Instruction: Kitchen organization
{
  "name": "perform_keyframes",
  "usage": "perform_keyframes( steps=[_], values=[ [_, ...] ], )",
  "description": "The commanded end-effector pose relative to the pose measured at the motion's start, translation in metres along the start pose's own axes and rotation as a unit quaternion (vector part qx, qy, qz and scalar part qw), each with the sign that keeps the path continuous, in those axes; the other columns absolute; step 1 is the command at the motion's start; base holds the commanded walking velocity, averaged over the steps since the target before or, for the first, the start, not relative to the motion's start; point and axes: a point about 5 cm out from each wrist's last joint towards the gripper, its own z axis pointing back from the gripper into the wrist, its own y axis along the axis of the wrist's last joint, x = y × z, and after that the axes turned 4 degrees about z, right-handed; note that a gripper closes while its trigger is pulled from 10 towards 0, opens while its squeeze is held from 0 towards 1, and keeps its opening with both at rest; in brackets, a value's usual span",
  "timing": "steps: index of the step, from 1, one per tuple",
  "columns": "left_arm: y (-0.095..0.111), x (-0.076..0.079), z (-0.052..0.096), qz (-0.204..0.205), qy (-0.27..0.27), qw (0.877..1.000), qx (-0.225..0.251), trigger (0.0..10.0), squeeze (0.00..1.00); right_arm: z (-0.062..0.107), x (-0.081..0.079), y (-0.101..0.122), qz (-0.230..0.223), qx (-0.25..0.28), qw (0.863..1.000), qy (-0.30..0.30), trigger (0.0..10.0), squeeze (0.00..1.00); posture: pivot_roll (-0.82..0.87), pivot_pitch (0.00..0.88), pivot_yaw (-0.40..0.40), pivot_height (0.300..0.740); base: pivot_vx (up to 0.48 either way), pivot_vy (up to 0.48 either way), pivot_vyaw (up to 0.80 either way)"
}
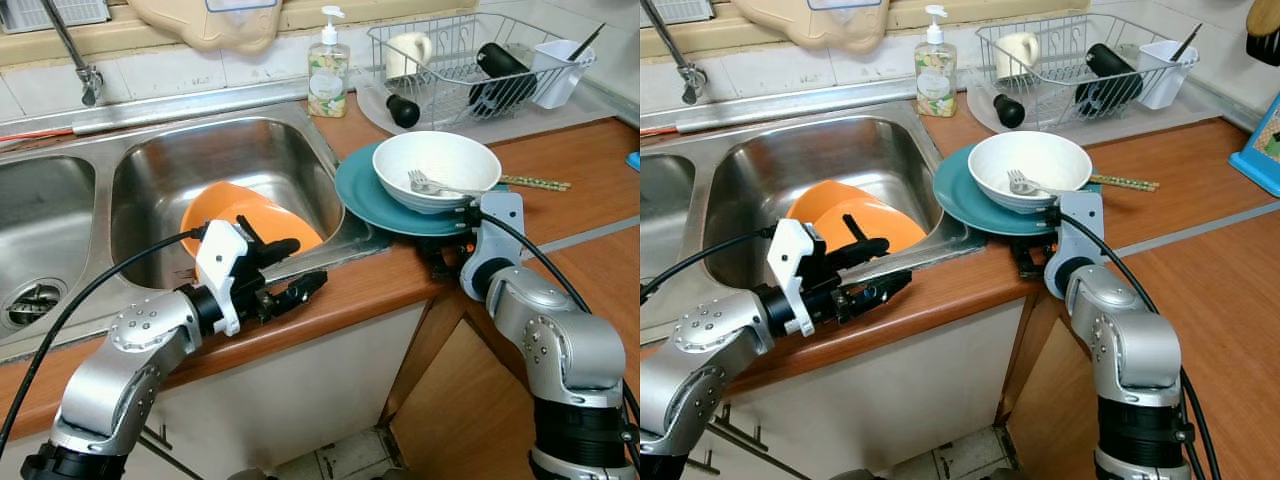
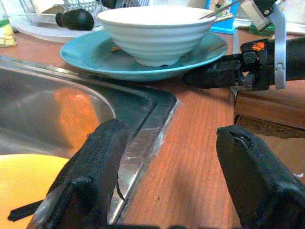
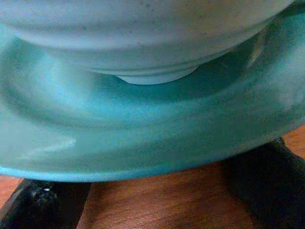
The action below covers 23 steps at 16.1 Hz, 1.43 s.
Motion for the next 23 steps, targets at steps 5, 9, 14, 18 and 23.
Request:
perform_keyframes(
  steps=[5, 9, 14, 18, 23],
  values=[
    [0.005, -0.003, -0.001, -0.015, 0.005, 1.0, 0.003, 10.0, 0.0, 0.002, -0.014, 0.004, -0.03, 0.01, 0.998, 0.052, 10.0, 0.0, -0.05, 0.0, 0.029, 0.74, 0.0, 0.0, 0.0],
    [0.005, -0.004, 0.001, -0.017, 0.007, 1.0, 0.002, 10.0, 0.0, 0.004, -0.024, 0.003, -0.026, 0.005, 0.996, 0.086, 10.0, 0.0, -0.04, 0.0, 0.03, 0.74, 0.0, 0.0, 0.0],
    [0.006, -0.006, 0.002, -0.017, 0.01, 1.0, 0.001, 10.0, 0.0, 0.009, -0.031, 0.003, -0.017, 0.008, 0.992, 0.127, 10.0, 0.0, -0.05, 0.0, 0.034, 0.74, 0.0, 0.0, 0.0],
    [0.005, -0.006, 0.002, -0.017, 0.01, 1.0, -0.002, 10.0, 0.0, 0.011, -0.029, -0.004, 0.02, -0.014, 0.993, 0.119, 10.0, 0.0, -0.05, 0.0, 0.036, 0.74, 0.0, 0.0, 0.0],
    [0.004, -0.006, 0.002, -0.016, 0.01, 1.0, -0.008, 10.0, 0.0, 0.016, -0.013, 0.002, 0.073, -0.018, 0.994, 0.08, 10.0, 0.0, -0.05, 0.0, 0.039, 0.74, 0.0, 0.0, 0.0]
  ],
)
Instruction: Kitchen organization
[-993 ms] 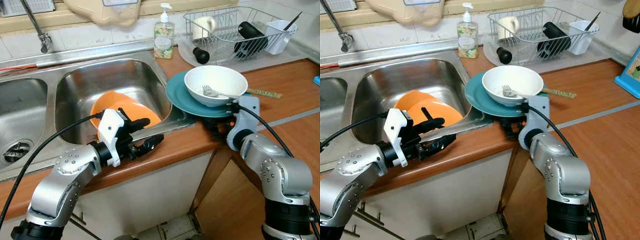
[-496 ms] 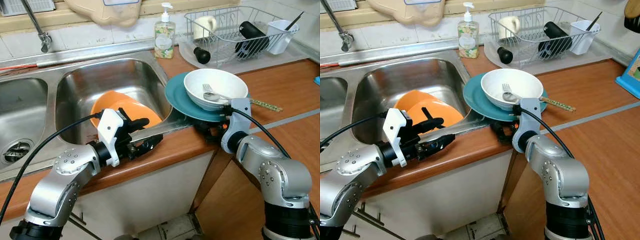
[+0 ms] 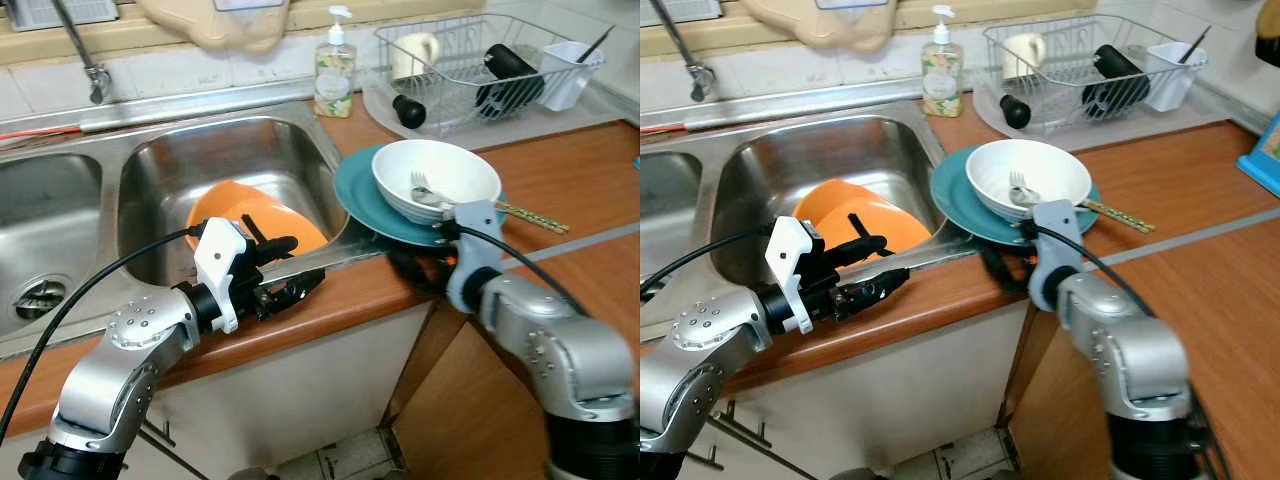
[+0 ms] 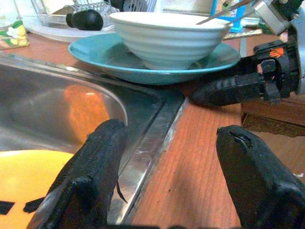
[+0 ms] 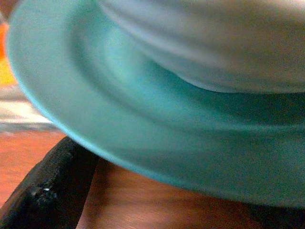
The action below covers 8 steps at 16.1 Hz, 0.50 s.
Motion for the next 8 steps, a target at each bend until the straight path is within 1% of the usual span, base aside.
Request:
perform_keyframes(
  steps=[1, 5, 8],
  values=[
    [0.002, -0.004, 0.0, -0.009, 0.006, 1.0, -0.005, 10.0, 0.0, 0.005, 0.001, 0.006, 0.013, 0.006, 1.0, -0.003, 10.0, 0.0, -0.05, 0.0, 0.041, 0.74, 0.0, 0.0, 0.0],
    [0.001, -0.003, 0.001, -0.008, 0.004, 1.0, -0.008, 10.0, 0.0, 0.016, 0.006, 0.01, 0.018, 0.007, 1.0, 0.013, 10.0, 0.0, -0.05, 0.0, 0.041, 0.74, 0.0, 0.0, 0.0],
    [-0.001, -0.002, 0.002, -0.007, 0.002, 1.0, -0.011, 10.0, 0.0, 0.023, 0.008, 0.009, 0.025, 0.001, 0.999, 0.029, 10.0, 0.0, -0.06, 0.0, 0.043, 0.74, 0.0, 0.0, 0.0]
  ],
)
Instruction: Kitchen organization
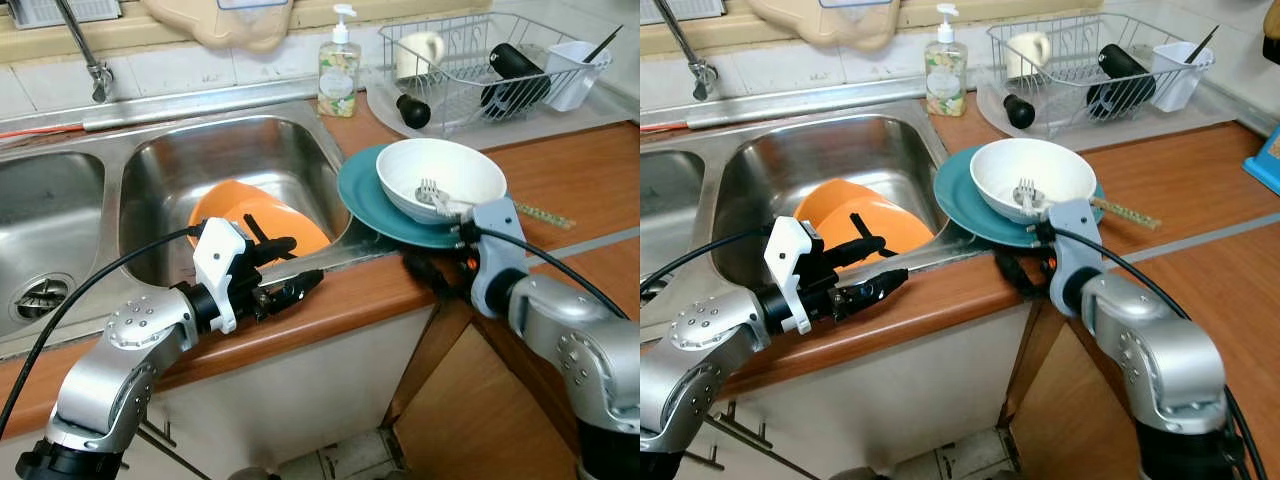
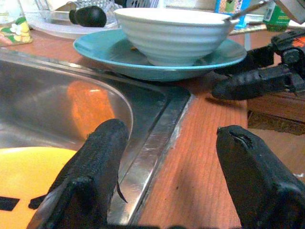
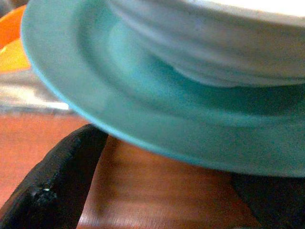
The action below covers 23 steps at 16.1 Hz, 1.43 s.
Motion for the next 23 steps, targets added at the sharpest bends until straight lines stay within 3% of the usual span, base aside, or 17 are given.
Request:
perform_keyframes(
  steps=[1, 4, 10, 15, 23],
  values=[
    [0.0, -0.002, 0.001, -0.005, 0.002, 1.0, -0.008, 10.0, 0.0, 0.006, 0.001, 0.007, 0.005, 0.014, 1.0, 0.006, 10.0, 0.0, -0.06, 0.0, 0.043, 0.74, 0.0, 0.0, 0.0],
    [-0.001, -0.001, 0.002, -0.003, -0.001, 1.0, -0.01, 10.0, 0.0, 0.019, 0.006, 0.005, 0.024, 0.002, 0.999, 0.032, 10.0, 0.0, -0.06, 0.0, 0.041, 0.74, 0.0, 0.0, 0.0],
    [-0.002, 0.0, 0.004, -0.003, -0.004, 1.0, -0.014, 10.0, 0.0, 0.03, 0.015, 0.005, 0.049, -0.011, 0.998, 0.043, 10.0, 0.0, -0.06, 0.0, 0.039, 0.74, 0.0, 0.0, 0.0],
    [-0.001, -0.001, 0.004, -0.005, -0.002, 1.0, -0.014, 10.0, 0.0, 0.01, 0.016, 0.012, 0.021, 0.006, 1.0, -0.002, 10.0, 0.0, -0.05, 0.0, 0.036, 0.74, 0.0, 0.0, 0.0],
    [0.002, -0.005, 0.003, -0.011, 0.003, 1.0, -0.011, 10.0, 0.0, -0.025, -0.013, 0.033, -0.005, 0.057, 0.998, 0.016, 10.0, 0.0, -0.04, 0.0, 0.041, 0.74, 0.0, 0.0, 0.0]
  ],
)
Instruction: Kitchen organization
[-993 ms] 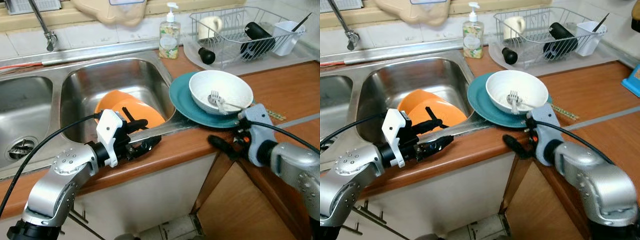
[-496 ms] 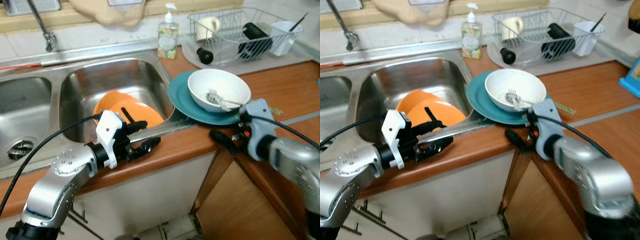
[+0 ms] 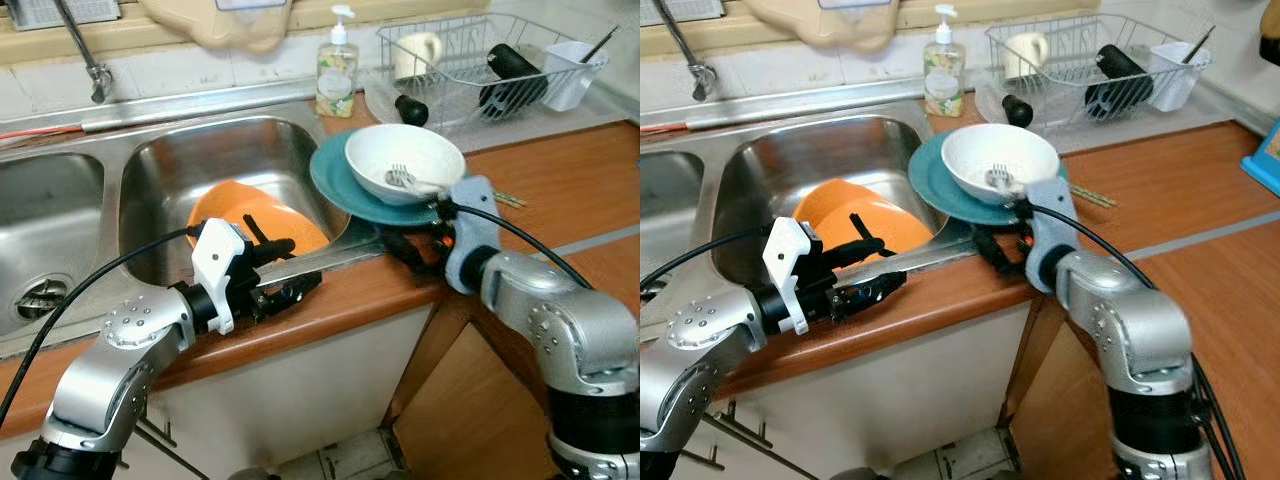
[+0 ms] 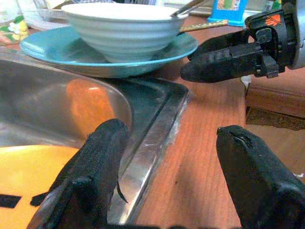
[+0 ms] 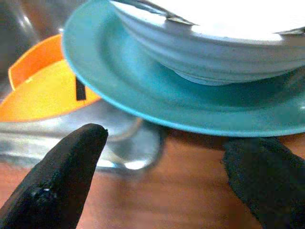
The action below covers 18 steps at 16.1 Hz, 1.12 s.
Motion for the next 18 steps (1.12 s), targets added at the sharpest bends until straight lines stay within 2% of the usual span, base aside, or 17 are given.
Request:
perform_keyframes(
  steps=[1, 3, 10, 11, 12, 13, 16, 18],
  values=[
    [0.002, -0.004, 0.001, -0.008, 0.01, 1.0, -0.004, 10.0, 0.0, -0.001, 0.001, 0.003, 0.008, 0.008, 1.0, -0.007, 10.0, 0.0, -0.04, 0.0, 0.041, 0.74, 0.0, 0.0, 0.0],
    [0.002, -0.004, 0.002, -0.007, 0.01, 1.0, -0.003, 10.0, 0.0, 0.001, 0.002, 0.0, 0.009, 0.003, 1.0, -0.009, 10.0, 0.0, -0.04, 0.0, 0.041, 0.74, 0.0, 0.0, 0.0],
    [-0.001, 0.0, 0.001, -0.003, 0.003, 1.0, -0.007, 10.0, 0.0, 0.026, 0.013, -0.012, 0.017, -0.014, 1.0, 0.004, 10.0, 0.0, -0.05, 0.0, 0.049, 0.74, 0.0, 0.0, 0.0],
    [-0.002, 0.001, 0.001, -0.002, 0.002, 1.0, -0.007, 10.0, 0.0, 0.041, 0.019, -0.011, 0.038, 0.012, 0.999, 0.017, 10.0, 0.0, -0.05, 0.0, 0.05, 0.74, 0.0, 0.0, 0.0],
    [-0.002, 0.001, 0.001, -0.001, 0.001, 1.0, -0.006, 10.0, 0.0, 0.047, 0.021, -0.009, 0.047, 0.025, 0.998, 0.026, 10.0, 0.0, -0.05, 0.0, 0.05, 0.74, 0.0, 0.0, 0.0],
    [-0.003, 0.003, 0.001, -0.001, 0.001, 1.0, -0.005, 10.0, 0.0, 0.061, 0.021, -0.004, 0.048, 0.054, 0.996, 0.056, 10.0, 0.0, -0.06, 0.0, 0.055, 0.74, 0.0, 0.0, 0.0],
    [-0.003, 0.004, 0.0, 0.001, 0.005, 1.0, 0.0, 10.0, 0.0, 0.076, 0.024, 0.004, 0.048, 0.079, 0.993, 0.079, 10.0, 0.0, -0.06, 0.0, 0.057, 0.74, 0.0, 0.0, 0.0],
    [-0.002, 0.005, -0.001, 0.003, 0.01, 1.0, 0.008, 10.0, 0.0, 0.089, 0.034, 0.027, 0.017, 0.165, 0.983, 0.083, 10.0, 0.0, -0.06, 0.0, 0.053, 0.74, 0.0, 0.0, 0.0]
  ],
)
